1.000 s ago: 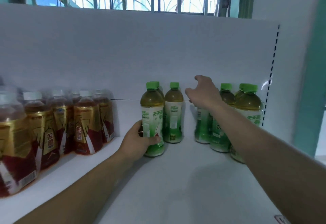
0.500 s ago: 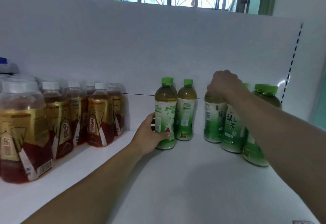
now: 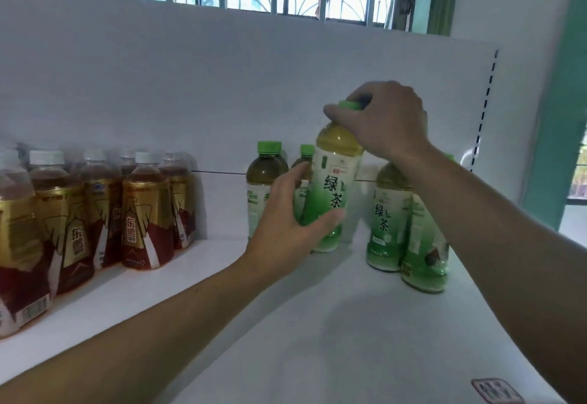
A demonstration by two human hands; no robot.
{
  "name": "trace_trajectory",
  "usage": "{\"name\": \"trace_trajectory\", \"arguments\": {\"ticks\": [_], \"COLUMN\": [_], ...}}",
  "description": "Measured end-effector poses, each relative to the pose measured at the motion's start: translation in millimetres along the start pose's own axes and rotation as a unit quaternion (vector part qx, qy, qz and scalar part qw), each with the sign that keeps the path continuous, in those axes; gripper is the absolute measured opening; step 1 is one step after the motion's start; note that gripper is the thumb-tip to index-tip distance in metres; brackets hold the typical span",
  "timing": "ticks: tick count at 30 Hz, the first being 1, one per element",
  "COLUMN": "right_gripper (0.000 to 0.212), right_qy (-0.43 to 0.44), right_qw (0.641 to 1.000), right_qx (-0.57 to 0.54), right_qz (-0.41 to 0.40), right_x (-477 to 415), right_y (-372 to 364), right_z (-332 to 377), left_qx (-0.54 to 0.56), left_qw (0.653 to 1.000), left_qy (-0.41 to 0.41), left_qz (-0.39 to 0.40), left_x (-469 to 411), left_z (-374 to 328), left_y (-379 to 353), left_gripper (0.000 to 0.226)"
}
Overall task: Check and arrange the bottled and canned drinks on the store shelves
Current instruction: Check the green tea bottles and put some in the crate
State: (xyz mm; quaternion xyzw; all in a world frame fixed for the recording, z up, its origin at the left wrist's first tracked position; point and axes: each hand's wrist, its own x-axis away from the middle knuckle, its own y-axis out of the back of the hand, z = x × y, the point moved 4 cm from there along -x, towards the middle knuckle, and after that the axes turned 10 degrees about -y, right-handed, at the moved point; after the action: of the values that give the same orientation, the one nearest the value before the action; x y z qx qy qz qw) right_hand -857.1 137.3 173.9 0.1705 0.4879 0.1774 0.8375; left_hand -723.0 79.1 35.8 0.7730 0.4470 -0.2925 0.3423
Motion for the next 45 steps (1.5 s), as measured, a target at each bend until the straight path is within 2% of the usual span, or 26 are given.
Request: {"name": "trace_trajectory", "arguments": {"ticks": [2, 4, 7, 8, 10, 11, 12, 14, 16, 17, 19, 21, 22, 23, 24, 26, 28, 30, 33, 35, 36, 37, 39, 40, 42, 45], "right_gripper": [0.031, 0.033, 0.034, 0.039, 0.057, 0.057, 0.048, 0.032, 0.032, 0.031, 0.026, 0.021, 0.023, 0.028, 0.035, 0.054, 0.069, 0.067, 0.057, 0.056, 0.058, 0.062, 0.072, 0.073, 0.067, 0.057], "right_qy": [-0.018, -0.037, -0.065, -0.082, -0.128, -0.147, -0.158, -0.162, -0.163, -0.161, -0.151, -0.160, -0.164, -0.162, -0.162, -0.184, -0.212, -0.209, -0.177, -0.170, -0.171, -0.176, -0.191, -0.199, -0.206, -0.188], "right_qw": [0.995, 0.981, 0.931, 0.896, 0.799, 0.747, 0.703, 0.655, 0.661, 0.683, 0.753, 0.800, 0.797, 0.774, 0.734, 0.665, 0.640, 0.659, 0.759, 0.788, 0.775, 0.745, 0.665, 0.642, 0.655, 0.747], "right_qx": [-0.099, -0.191, -0.334, -0.389, -0.507, -0.558, -0.596, -0.632, -0.635, -0.627, -0.585, -0.545, -0.548, -0.574, -0.611, -0.654, -0.647, -0.637, -0.578, -0.559, -0.573, -0.601, -0.655, -0.665, -0.651, -0.595], "right_qz": [-0.005, 0.008, 0.132, 0.196, 0.299, 0.330, 0.355, 0.381, 0.366, 0.339, 0.261, 0.196, 0.193, 0.214, 0.246, 0.312, 0.356, 0.341, 0.242, 0.196, 0.203, 0.230, 0.304, 0.327, 0.322, 0.229], "right_x": [0, 2, 14, 20, 36, 43, 50, 61, 65, 65, 66, 68, 68, 68, 70, 75, 80, 79, 75, 74, 75, 77, 81, 82, 82, 76], "right_y": [8, 9, -7, -17, -35, -42, -48, -58, -63, -62, -55, -54, -56, -60, -63, -69, -74, -75, -71, -70, -71, -72, -74, -75, -77, -74], "right_z": [5, 4, -6, -12, -25, -33, -40, -49, -56, -59, -63, -69, -71, -70, -67, -64, -64, -65, -66, -66, -65, -64, -59, -59, -61, -66], "left_qx": [0.059, 0.135, 0.211, 0.232, 0.272, 0.297, 0.316, 0.349, 0.365, 0.364, 0.343, 0.323, 0.329, 0.344, 0.368, 0.423, 0.455, 0.421, 0.324, 0.279, 0.272, 0.282, 0.349, 0.382, 0.397, 0.345], "left_qw": [0.995, 0.985, 0.969, 0.963, 0.948, 0.937, 0.927, 0.906, 0.894, 0.896, 0.908, 0.918, 0.917, 0.911, 0.898, 0.860, 0.832, 0.851, 0.915, 0.937, 0.938, 0.931, 0.892, 0.869, 0.855, 0.900], "left_qy": [0.072, 0.110, 0.125, 0.136, 0.162, 0.176, 0.192, 0.223, 0.236, 0.235, 0.230, 0.228, 0.226, 0.229, 0.239, 0.286, 0.312, 0.307, 0.239, 0.204, 0.207, 0.223, 0.287, 0.315, 0.332, 0.266], "left_qz": [0.021, 0.019, 0.018, 0.023, 0.042, 0.051, 0.061, 0.092, 0.104, 0.100, 0.074, 0.037, 0.018, 0.002, -0.002, 0.023, 0.062, 0.062, -0.007, -0.043, -0.057, -0.061, -0.021, 0.013, 0.039, -0.002], "left_x": [-3, 3, 18, 22, 27, 29, 31, 34, 38, 38, 37, 36, 35, 34, 33, 35, 37, 39, 35, 32, 32, 32, 36, 39, 42, 36], "left_z": [-3, -6, -3, -1, 2, 3, 5, 7, 11, 11, 12, 11, 12, 13, 14, 12, 8, 8, 14, 15, 17, 18, 15, 11, 9, 13], "left_y": [-10, -18, -27, -29, -31, -31, -31, -33, -36, -38, -43, -46, -47, -46, -45, -43, -44, -42, -36, -33, -32, -31, -33, -35, -38, -37], "left_gripper": [0.074, 0.061, 0.051, 0.047, 0.032, 0.027, 0.026, 0.030, 0.033, 0.029, 0.012, 0.017, 0.021, 0.023, 0.029, 0.049, 0.061, 0.064, 0.062, 0.059, 0.059, 0.061, 0.062, 0.063, 0.066, 0.062]}}
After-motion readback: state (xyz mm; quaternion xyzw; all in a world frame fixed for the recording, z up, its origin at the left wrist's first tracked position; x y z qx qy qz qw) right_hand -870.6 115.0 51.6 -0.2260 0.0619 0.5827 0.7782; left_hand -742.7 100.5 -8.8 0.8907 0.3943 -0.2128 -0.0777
